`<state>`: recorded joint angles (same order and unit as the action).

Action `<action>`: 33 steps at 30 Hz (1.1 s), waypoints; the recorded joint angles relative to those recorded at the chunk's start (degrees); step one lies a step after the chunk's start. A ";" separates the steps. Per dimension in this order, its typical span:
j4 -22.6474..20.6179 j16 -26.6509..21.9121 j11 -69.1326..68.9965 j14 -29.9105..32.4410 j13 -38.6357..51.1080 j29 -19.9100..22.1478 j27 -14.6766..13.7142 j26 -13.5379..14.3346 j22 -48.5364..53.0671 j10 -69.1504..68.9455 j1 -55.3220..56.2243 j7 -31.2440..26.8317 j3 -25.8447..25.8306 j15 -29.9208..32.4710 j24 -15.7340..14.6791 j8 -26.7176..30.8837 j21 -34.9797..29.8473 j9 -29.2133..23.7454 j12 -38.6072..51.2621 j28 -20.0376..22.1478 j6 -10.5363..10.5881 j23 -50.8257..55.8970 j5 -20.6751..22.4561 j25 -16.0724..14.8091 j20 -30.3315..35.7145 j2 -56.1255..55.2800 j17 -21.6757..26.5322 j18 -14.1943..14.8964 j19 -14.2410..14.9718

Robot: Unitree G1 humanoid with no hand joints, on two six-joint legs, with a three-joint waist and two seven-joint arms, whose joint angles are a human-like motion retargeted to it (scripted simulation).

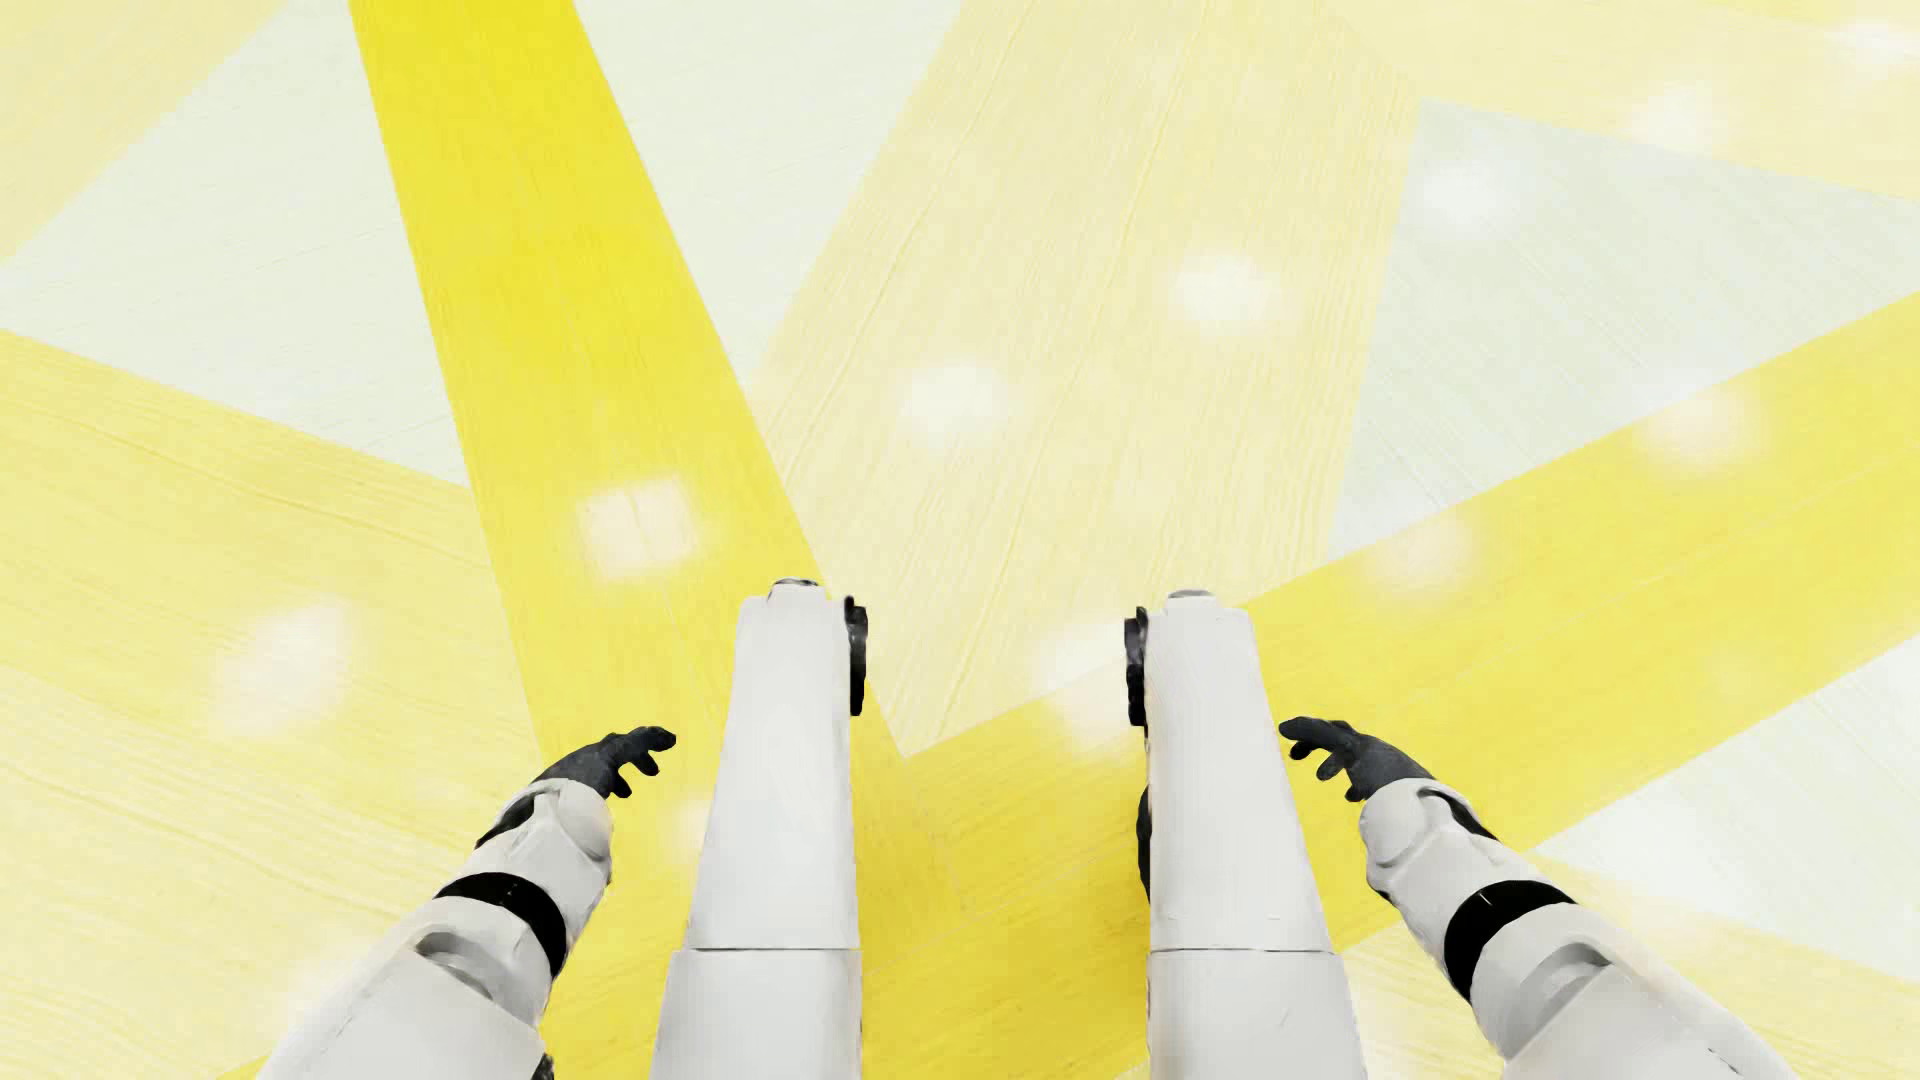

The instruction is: Rise from the pink chair

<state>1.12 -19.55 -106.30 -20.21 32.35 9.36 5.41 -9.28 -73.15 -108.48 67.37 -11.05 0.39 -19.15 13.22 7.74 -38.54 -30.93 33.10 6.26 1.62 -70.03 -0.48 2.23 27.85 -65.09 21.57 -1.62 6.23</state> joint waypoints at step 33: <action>0.06 -2.15 39.47 -2.41 -4.57 1.98 -2.53 3.00 1.48 38.19 -17.34 4.70 -0.55 -3.53 0.65 -3.62 4.89 4.85 -9.04 2.76 0.87 0.60 -0.46 1.14 0.94 17.32 2.76 -0.73 2.63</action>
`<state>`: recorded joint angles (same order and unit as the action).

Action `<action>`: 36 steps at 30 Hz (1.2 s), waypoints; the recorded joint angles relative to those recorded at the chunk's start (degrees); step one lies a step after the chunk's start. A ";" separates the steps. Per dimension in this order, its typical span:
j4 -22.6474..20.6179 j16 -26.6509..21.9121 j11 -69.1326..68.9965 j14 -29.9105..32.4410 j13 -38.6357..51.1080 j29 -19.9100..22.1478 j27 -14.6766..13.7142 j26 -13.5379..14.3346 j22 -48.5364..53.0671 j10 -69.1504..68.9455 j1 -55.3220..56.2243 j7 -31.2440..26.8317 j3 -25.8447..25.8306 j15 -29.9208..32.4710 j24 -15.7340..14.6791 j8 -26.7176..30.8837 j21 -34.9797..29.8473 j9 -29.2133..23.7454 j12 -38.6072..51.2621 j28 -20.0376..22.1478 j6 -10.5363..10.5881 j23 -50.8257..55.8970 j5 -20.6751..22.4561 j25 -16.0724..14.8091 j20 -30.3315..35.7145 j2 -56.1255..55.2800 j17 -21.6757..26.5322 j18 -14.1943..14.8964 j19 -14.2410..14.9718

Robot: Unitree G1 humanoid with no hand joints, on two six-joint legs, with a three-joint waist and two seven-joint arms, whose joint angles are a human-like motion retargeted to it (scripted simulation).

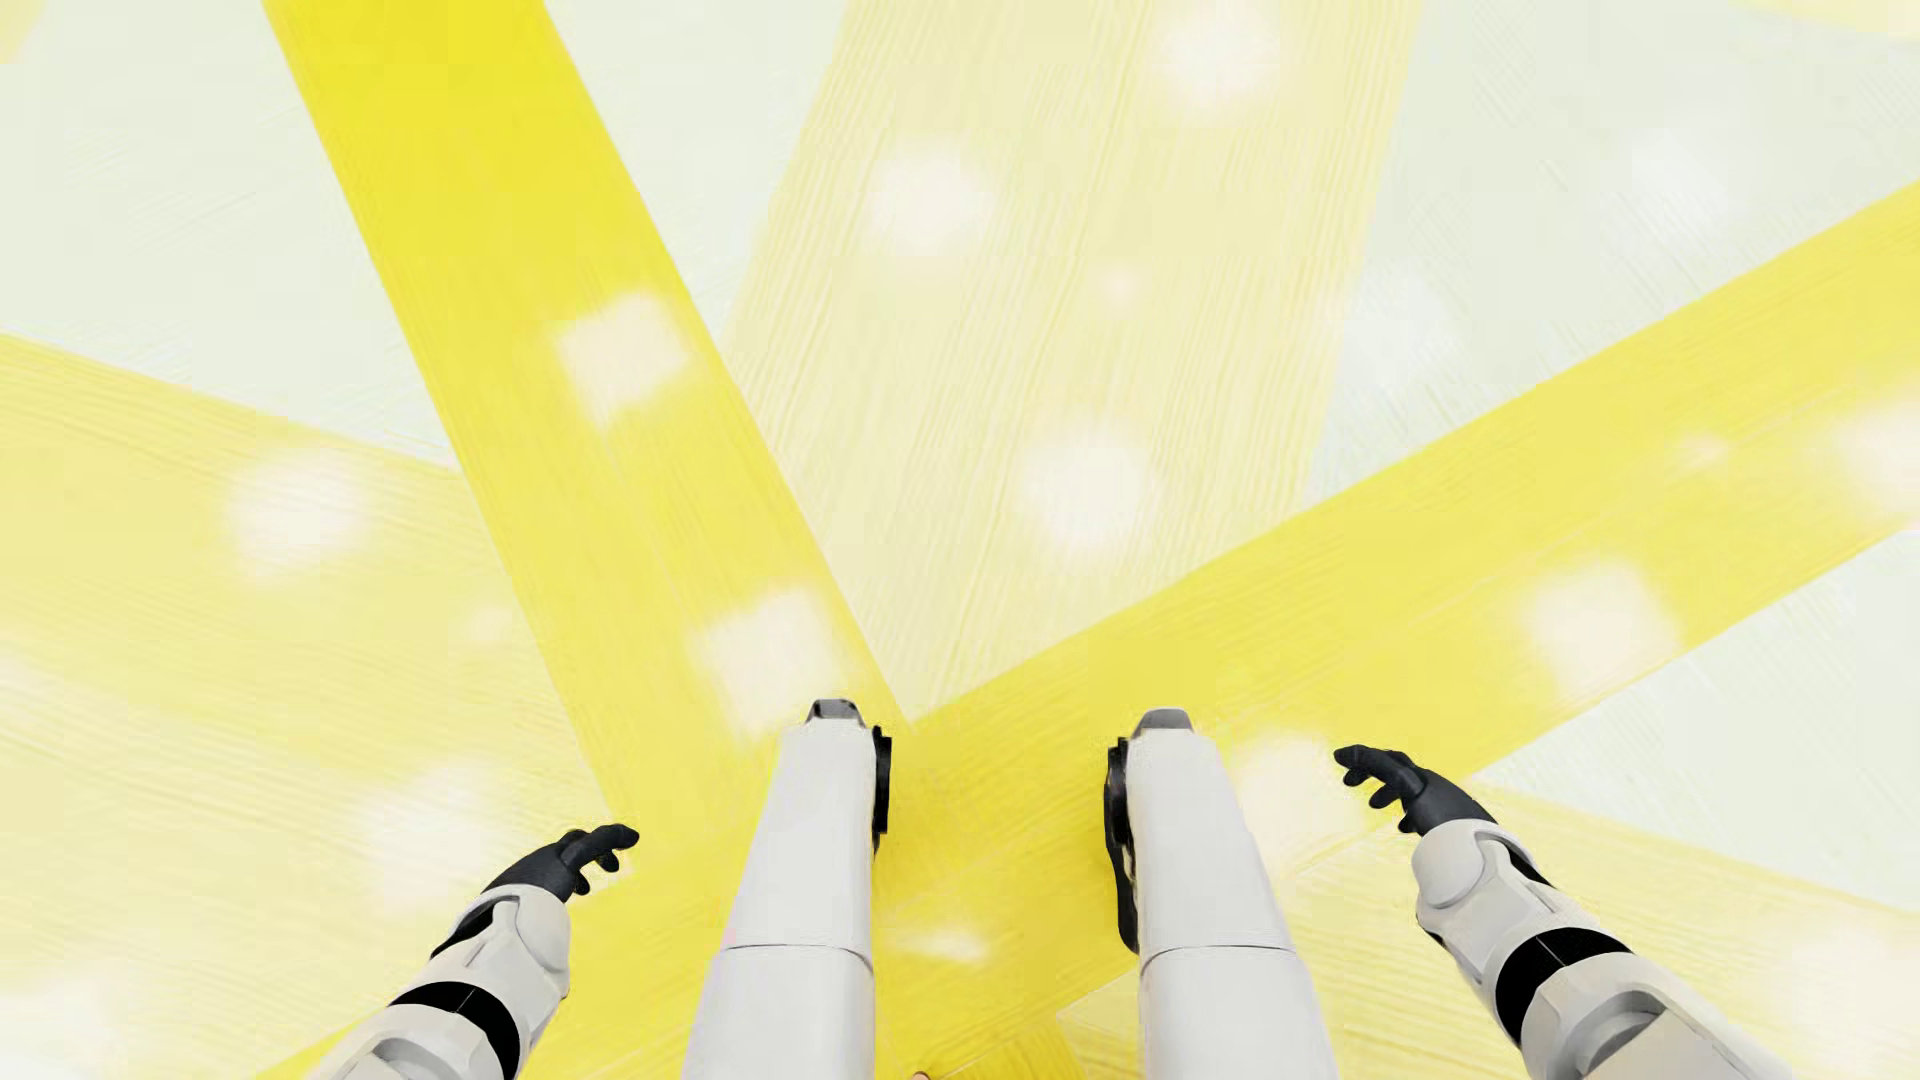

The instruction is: Rise from the pink chair

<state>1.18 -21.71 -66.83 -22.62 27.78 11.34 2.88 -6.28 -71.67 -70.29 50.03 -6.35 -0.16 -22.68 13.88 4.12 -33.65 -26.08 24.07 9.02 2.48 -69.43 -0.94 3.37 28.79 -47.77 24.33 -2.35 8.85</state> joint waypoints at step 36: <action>-2.87 0.25 35.87 27.22 -16.15 -2.77 0.13 0.09 -5.06 53.91 -35.60 6.55 5.76 17.31 -2.38 -11.68 1.89 18.42 -27.25 -1.09 -0.03 -1.45 0.26 3.11 -20.95 56.24 5.06 5.90 5.08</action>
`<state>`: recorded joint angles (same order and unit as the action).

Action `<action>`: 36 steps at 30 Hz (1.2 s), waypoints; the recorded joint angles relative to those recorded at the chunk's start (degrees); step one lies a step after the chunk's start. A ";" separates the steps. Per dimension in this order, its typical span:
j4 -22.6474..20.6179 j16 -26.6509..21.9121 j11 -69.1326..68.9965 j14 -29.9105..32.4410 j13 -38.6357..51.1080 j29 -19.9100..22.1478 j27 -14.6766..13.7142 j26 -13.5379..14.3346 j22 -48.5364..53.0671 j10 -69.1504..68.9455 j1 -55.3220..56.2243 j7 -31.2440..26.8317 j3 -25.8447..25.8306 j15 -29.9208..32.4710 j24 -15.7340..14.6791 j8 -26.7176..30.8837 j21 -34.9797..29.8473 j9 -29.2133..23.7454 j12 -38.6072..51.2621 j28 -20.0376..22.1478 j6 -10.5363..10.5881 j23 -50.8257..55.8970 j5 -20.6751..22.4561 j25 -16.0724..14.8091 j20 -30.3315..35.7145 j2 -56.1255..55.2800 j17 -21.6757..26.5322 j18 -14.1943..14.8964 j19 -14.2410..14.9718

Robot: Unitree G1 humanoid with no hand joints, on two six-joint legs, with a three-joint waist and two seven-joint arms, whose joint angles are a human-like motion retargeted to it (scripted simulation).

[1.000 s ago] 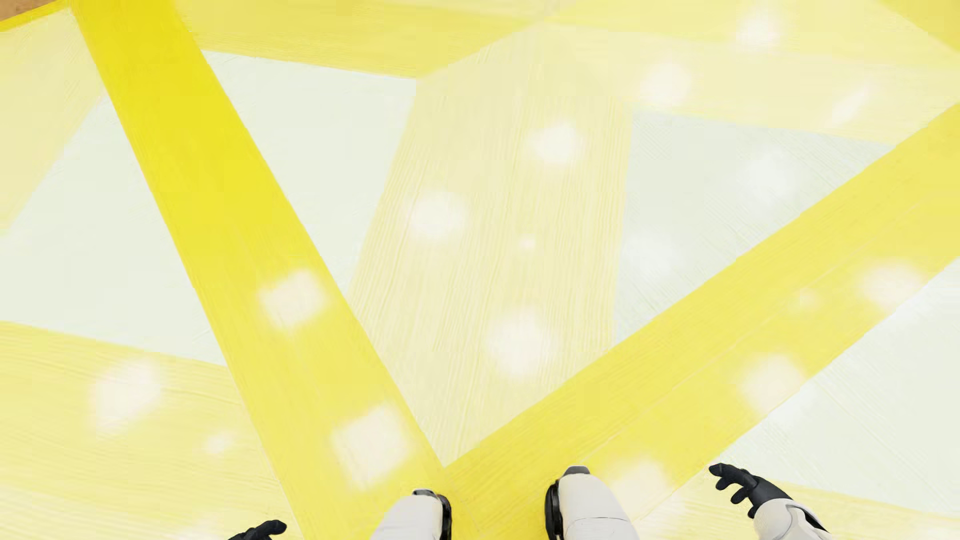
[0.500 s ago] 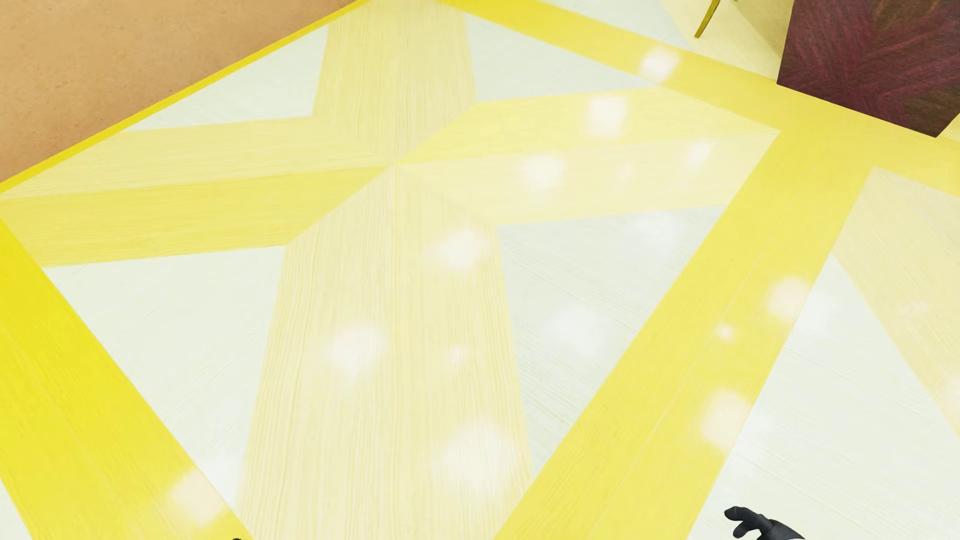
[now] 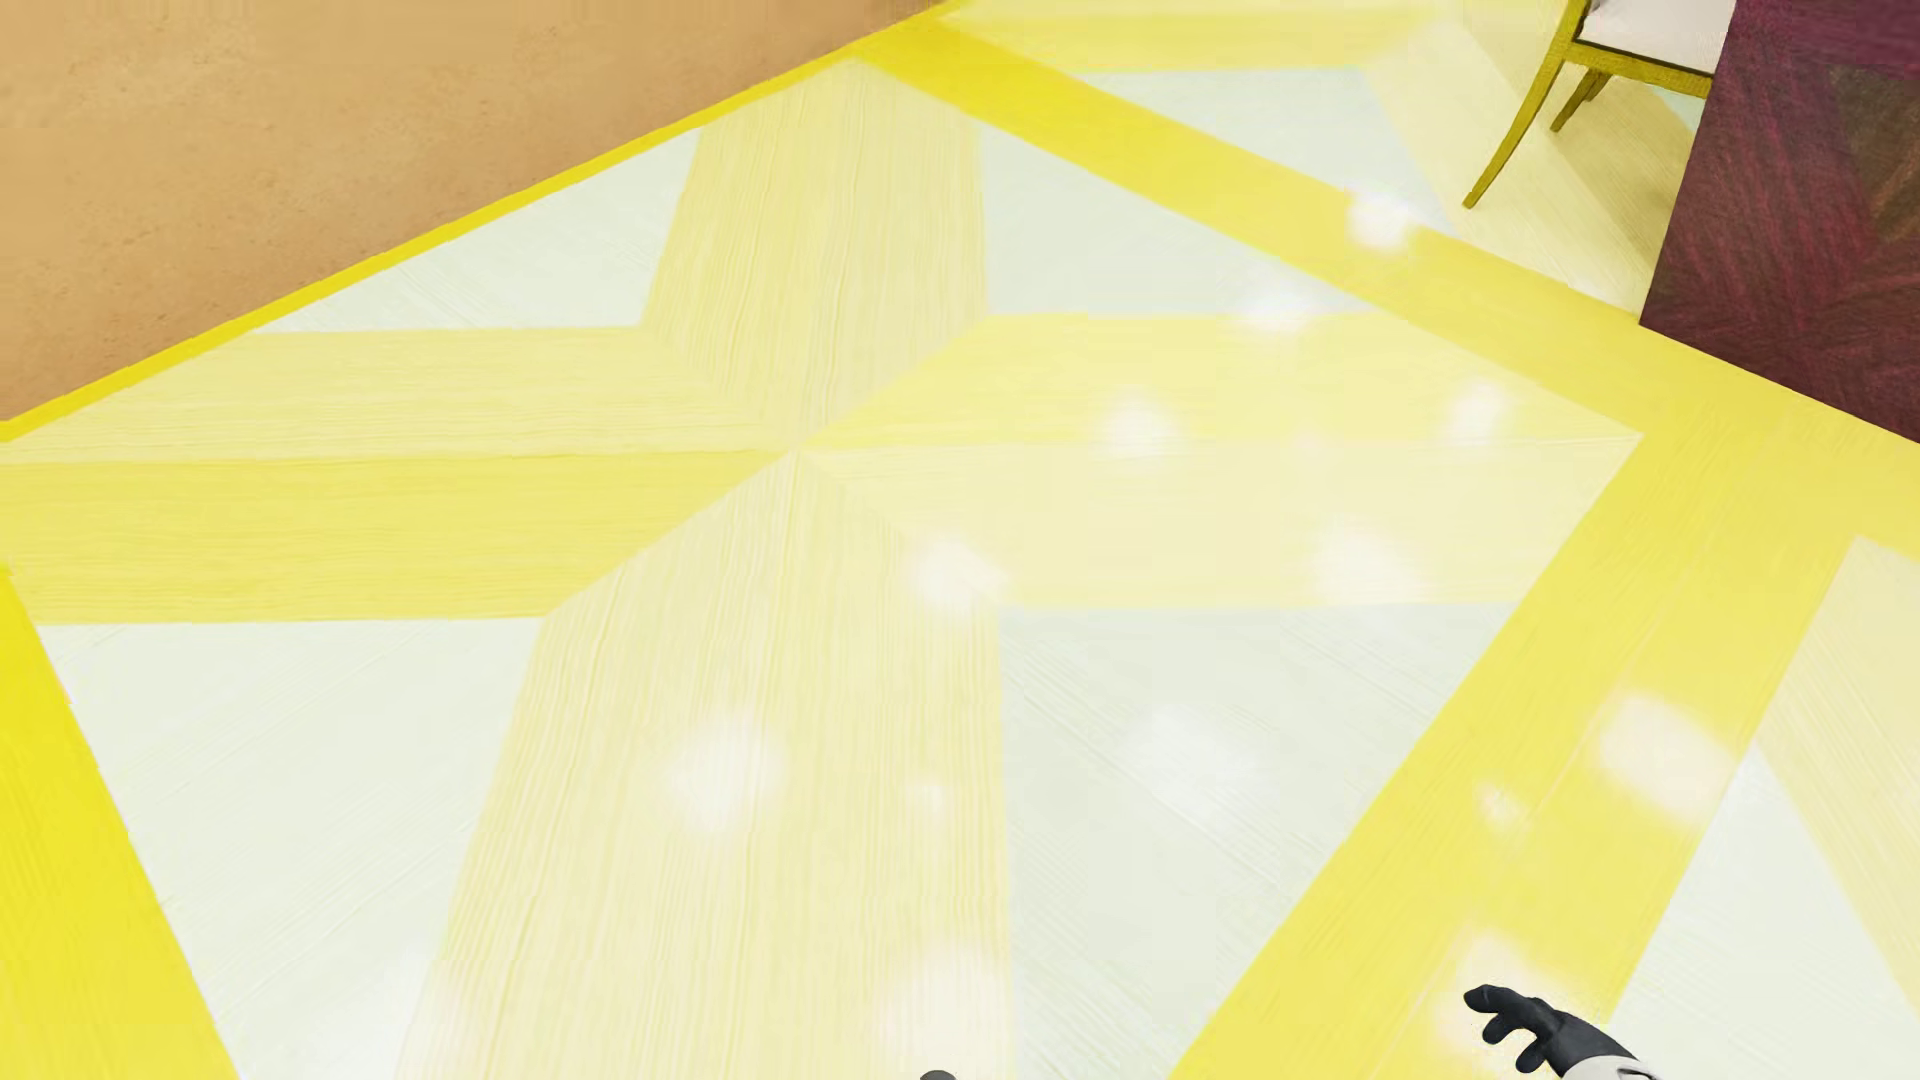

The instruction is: Rise from the pink chair

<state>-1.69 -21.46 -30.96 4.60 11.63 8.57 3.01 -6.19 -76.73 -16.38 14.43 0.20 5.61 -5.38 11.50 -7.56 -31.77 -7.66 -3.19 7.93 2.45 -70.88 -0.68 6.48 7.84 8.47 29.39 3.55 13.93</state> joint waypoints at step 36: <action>6.79 1.21 21.88 -4.98 -6.02 0.62 -2.29 3.83 -1.16 3.51 -3.93 -0.76 -3.55 4.17 2.70 4.95 5.57 1.64 8.65 3.19 1.38 -1.03 -6.43 -4.64 13.37 -13.49 -2.97 4.85 -1.64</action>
<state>5.10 -20.24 -9.08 -0.38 5.61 9.19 0.73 -2.36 -77.90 -12.87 10.50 -0.56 2.06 -1.20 14.20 -2.60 -26.20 -6.02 5.46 11.12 3.84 -71.92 -7.11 1.84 21.20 -5.02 26.42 8.40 12.29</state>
